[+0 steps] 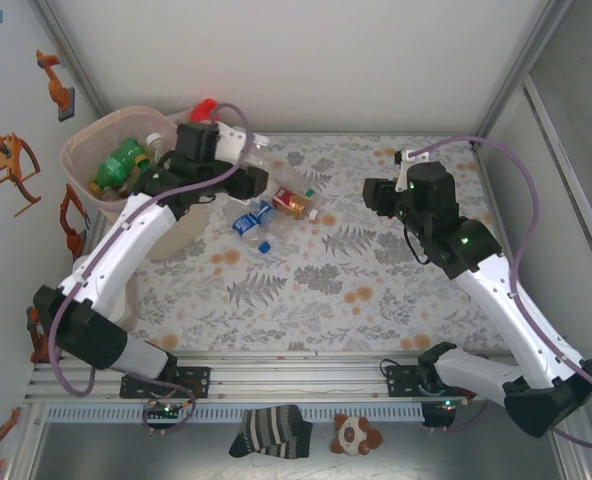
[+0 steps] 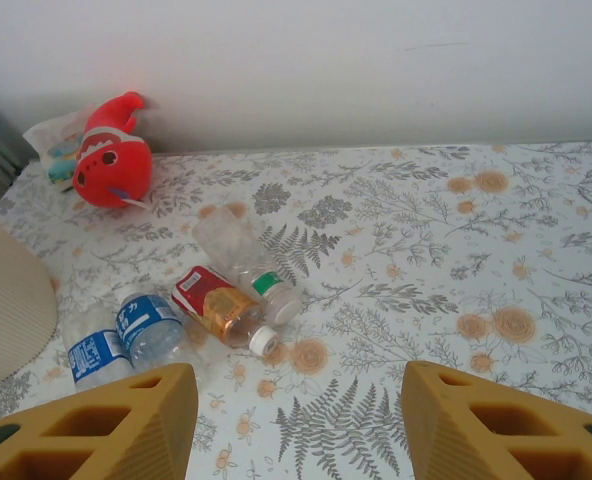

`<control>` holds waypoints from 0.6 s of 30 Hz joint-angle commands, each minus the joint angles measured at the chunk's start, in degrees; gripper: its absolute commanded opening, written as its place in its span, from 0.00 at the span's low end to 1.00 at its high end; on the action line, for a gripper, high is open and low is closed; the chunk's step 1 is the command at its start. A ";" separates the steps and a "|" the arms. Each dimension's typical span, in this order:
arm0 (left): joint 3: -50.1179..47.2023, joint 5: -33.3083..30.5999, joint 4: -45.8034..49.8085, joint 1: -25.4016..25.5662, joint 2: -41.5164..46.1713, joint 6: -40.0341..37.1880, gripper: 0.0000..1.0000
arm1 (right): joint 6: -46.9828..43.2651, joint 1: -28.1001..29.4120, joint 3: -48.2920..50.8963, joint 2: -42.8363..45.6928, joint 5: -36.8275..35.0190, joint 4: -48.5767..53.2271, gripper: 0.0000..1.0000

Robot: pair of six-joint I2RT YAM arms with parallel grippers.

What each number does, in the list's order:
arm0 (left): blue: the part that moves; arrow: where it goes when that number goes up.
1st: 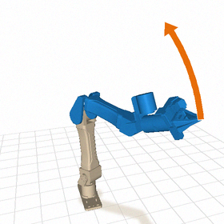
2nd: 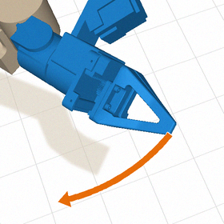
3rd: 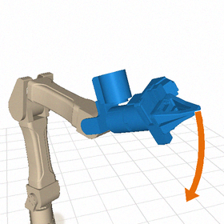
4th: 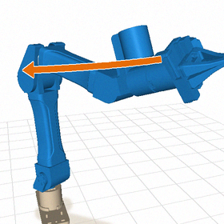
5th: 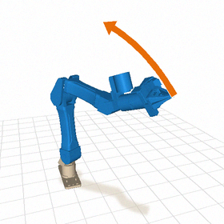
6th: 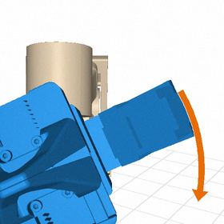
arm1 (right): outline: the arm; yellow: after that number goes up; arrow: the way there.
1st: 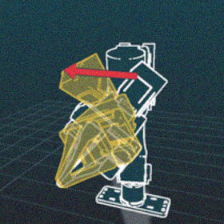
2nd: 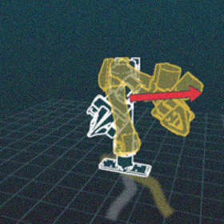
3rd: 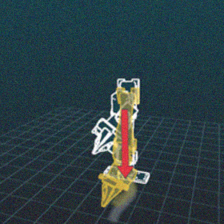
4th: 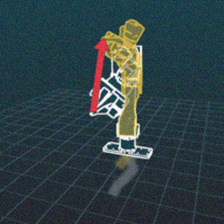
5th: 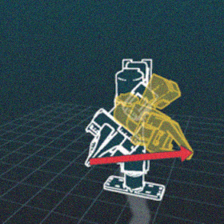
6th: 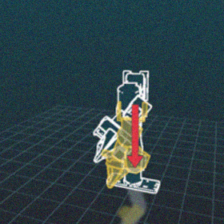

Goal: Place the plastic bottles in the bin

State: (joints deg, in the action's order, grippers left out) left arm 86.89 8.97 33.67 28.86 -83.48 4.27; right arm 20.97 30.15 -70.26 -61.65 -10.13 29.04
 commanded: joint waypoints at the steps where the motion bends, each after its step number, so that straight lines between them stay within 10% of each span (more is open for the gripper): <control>1: 1.34 -3.33 -1.55 -2.51 3.43 6.12 0.45 | -0.67 0.08 -1.49 -0.04 -1.28 -2.01 0.55; 18: 11.10 -34.28 4.03 -11.56 8.80 14.14 0.36 | -0.07 0.08 0.69 -0.20 1.14 -4.51 0.55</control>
State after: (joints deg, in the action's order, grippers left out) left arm 94.85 -17.58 34.83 19.29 -74.85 15.73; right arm 20.97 30.15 -70.22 -61.67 -9.67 27.18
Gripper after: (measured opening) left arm 0.627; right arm 0.554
